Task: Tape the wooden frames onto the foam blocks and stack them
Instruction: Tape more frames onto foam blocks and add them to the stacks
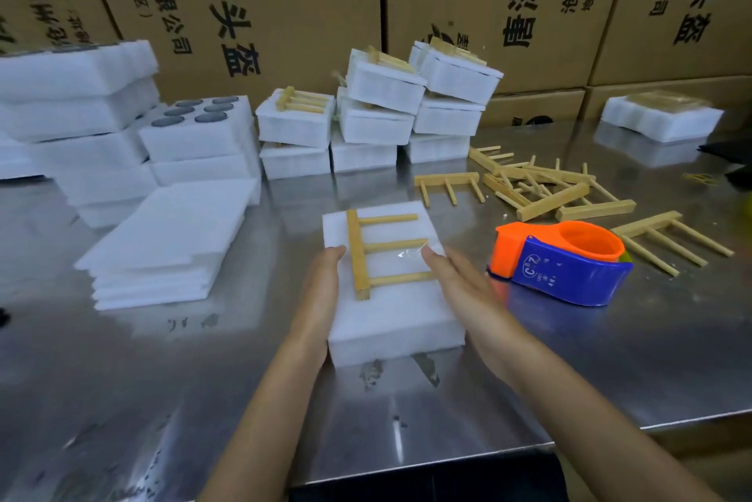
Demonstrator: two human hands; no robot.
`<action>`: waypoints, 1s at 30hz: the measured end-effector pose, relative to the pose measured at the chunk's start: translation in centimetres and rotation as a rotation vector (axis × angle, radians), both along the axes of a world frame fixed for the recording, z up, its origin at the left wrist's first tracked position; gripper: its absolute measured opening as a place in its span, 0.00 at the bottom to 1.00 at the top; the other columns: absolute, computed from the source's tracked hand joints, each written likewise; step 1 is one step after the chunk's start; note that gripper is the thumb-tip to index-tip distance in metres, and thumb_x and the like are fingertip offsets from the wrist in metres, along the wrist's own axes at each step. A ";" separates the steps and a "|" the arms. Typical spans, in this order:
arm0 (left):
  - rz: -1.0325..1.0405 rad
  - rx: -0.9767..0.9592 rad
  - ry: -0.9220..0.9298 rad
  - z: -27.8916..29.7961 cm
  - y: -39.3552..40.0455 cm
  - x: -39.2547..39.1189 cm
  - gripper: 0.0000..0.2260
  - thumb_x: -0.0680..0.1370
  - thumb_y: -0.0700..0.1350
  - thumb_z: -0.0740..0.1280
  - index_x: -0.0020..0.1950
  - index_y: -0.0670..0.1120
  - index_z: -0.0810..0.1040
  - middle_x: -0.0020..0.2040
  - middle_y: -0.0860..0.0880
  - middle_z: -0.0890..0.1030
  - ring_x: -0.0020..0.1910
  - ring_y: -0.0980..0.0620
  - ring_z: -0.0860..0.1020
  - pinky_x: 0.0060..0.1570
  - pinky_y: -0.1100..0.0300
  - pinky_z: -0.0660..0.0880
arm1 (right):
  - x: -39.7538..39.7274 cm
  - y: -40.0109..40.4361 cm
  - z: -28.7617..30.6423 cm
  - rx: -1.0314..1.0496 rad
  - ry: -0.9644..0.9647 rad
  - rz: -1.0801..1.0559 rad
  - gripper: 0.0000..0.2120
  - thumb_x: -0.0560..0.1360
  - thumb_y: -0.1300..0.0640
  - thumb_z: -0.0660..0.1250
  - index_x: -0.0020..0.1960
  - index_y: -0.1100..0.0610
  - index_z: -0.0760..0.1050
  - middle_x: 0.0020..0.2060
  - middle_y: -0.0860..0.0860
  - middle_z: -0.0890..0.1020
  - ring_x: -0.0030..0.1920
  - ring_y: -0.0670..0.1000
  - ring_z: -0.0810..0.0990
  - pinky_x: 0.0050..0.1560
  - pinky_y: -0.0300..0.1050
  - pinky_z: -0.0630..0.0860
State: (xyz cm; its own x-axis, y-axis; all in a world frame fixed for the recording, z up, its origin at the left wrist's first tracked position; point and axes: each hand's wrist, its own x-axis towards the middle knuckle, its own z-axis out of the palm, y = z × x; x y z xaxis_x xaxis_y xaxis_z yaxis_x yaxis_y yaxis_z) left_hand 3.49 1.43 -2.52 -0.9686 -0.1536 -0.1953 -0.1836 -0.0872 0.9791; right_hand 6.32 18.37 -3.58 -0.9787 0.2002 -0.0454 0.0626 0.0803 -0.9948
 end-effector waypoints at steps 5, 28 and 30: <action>-0.123 0.176 0.046 -0.1 -1.6 -0.7 0.22 0.73 0.62 0.65 0.64 0.55 0.80 0.58 0.48 0.84 0.56 0.46 0.83 0.60 0.43 0.78 | -0.5 -0.8 0.7 -0.143 0.120 0.054 0.15 0.73 0.41 0.69 0.59 0.31 0.73 0.53 0.36 0.83 0.55 0.42 0.82 0.54 0.45 0.78; 0.167 0.411 0.292 9.4 -5.6 -18.2 0.17 0.74 0.48 0.72 0.62 0.48 0.79 0.63 0.43 0.81 0.61 0.43 0.79 0.45 0.47 0.81 | -17.8 -8.2 -1.1 -0.232 0.041 -0.168 0.10 0.80 0.56 0.59 0.43 0.57 0.75 0.35 0.61 0.81 0.28 0.53 0.78 0.26 0.44 0.76; 0.220 0.373 0.301 11.2 -5.5 -22.1 0.15 0.72 0.48 0.74 0.58 0.49 0.80 0.61 0.44 0.81 0.58 0.43 0.80 0.47 0.45 0.82 | -19.4 -9.2 -2.0 -0.026 0.096 -0.171 0.12 0.77 0.52 0.60 0.38 0.55 0.75 0.35 0.59 0.82 0.34 0.60 0.81 0.35 0.55 0.81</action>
State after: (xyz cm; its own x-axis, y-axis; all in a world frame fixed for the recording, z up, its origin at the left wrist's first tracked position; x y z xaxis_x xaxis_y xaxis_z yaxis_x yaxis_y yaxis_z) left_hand -18.63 -4.06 8.71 -0.9430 -0.3327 0.0061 0.1624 -0.4444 0.8810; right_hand -13.09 9.22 -5.62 -0.9306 0.3640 0.0392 -0.0222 0.0507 -0.9985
